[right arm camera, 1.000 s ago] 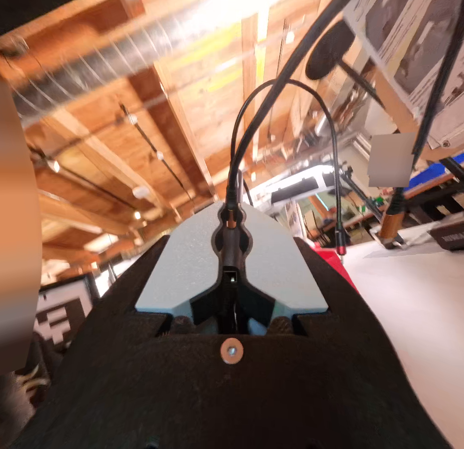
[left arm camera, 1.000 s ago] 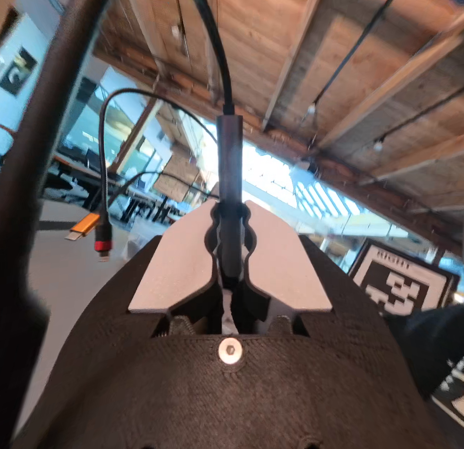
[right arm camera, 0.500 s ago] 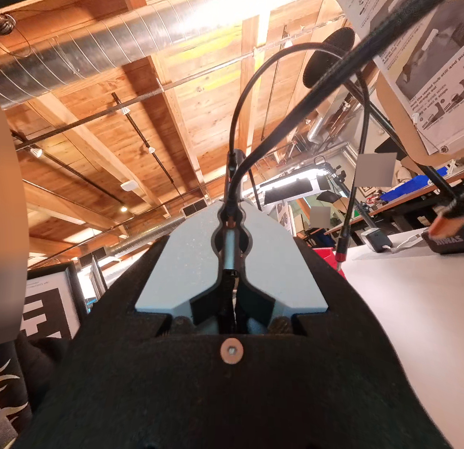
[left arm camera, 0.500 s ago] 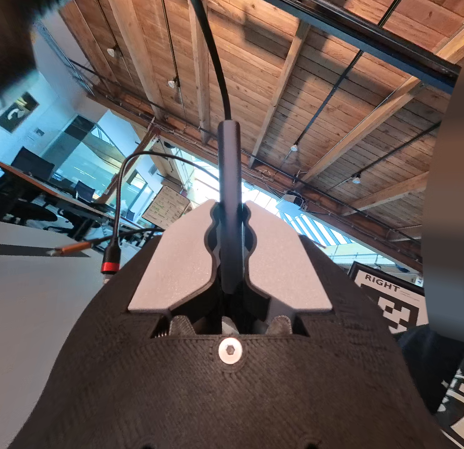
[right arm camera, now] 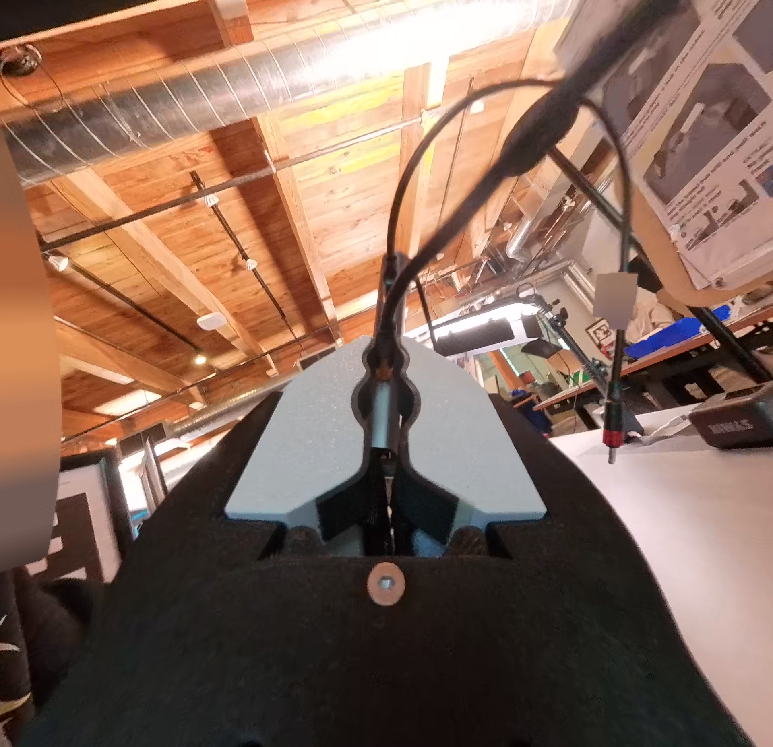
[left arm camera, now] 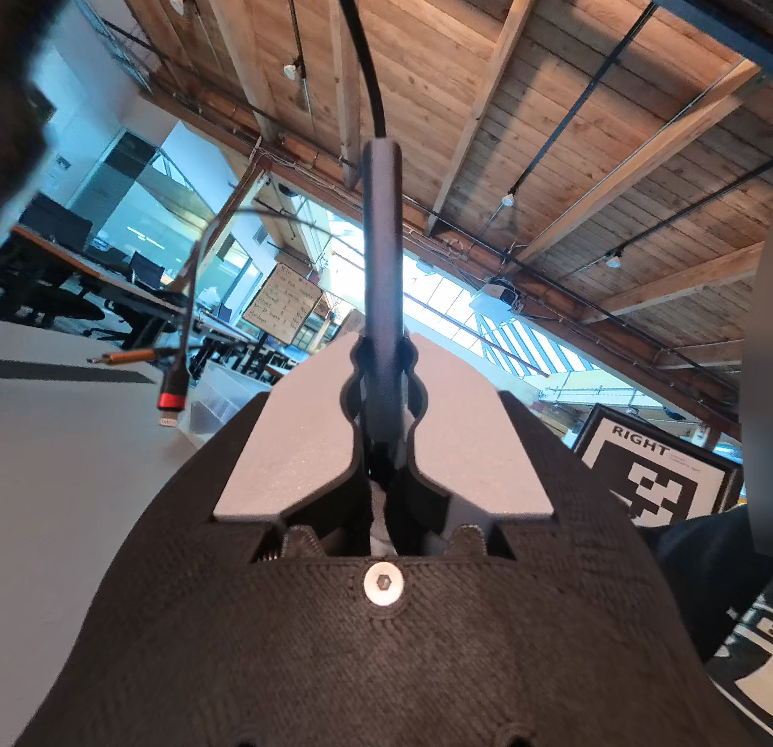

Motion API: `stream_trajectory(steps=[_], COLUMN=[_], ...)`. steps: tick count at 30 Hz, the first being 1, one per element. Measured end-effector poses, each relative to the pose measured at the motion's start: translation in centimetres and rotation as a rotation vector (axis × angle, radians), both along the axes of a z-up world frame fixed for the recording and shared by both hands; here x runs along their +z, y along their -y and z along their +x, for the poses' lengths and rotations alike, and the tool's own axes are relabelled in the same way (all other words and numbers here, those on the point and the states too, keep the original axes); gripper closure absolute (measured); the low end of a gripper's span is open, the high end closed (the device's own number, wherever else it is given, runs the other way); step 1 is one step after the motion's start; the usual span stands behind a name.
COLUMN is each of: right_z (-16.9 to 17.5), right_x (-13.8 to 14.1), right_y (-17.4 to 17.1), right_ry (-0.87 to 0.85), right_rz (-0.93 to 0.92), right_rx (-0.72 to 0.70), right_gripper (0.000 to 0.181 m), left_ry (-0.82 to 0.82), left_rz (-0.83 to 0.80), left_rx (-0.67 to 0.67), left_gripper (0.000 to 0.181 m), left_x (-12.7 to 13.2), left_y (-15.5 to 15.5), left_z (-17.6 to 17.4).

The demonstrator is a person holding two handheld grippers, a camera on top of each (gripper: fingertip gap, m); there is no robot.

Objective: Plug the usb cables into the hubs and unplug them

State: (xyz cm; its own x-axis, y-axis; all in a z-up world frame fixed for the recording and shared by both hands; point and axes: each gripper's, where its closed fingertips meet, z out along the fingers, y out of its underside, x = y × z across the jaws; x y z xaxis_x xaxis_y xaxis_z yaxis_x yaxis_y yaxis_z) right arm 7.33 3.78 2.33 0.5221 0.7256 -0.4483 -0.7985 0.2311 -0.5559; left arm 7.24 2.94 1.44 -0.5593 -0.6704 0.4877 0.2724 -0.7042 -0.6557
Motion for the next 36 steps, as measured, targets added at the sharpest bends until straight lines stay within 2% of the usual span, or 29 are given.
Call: stream_trajectory(steps=[4, 7, 16, 26, 27, 32, 36], right_z=[-0.8, -0.4, -1.0, -1.0, -1.1, -0.3, 0.0], right_x=[0.2, 0.7, 0.4, 0.0, 0.0, -0.4, -0.3], right_y=[0.1, 0.7, 0.5, 0.4, 0.3, -0.4, -0.4], right_ry=[0.067, 0.059, 0.082, -0.003, -0.003, -0.069, -0.168], right_rz=[0.003, 0.033, 0.013, 0.01, 0.004, -0.039, -0.044], right_rx=[0.001, -0.02, -0.018, 0.024, 0.022, 0.012, 0.076], right_gripper=[0.174, 0.165, 0.173, 0.176, 0.172, 0.175, 0.175], left_ry=[0.048, 0.08, 0.144, 0.153, 0.153, 0.062, 0.019], left_rz=[-0.013, -0.037, -0.035, -0.072, -0.084, -0.103, -0.142], left_rx=[-0.011, 0.007, 0.021, -0.012, -0.02, 0.053, 0.047], left_gripper=[0.165, 0.165, 0.165, 0.164, 0.164, 0.165, 0.166], left_x=[0.9, 1.3, 1.4, 1.0, 0.9, 0.4, 0.6], left_y=[-0.5, -1.0, -0.7, -0.7, -0.8, -1.5, -1.4], left_z=[-0.9, -1.3, -1.5, -1.7, -1.7, -1.0, -0.9])
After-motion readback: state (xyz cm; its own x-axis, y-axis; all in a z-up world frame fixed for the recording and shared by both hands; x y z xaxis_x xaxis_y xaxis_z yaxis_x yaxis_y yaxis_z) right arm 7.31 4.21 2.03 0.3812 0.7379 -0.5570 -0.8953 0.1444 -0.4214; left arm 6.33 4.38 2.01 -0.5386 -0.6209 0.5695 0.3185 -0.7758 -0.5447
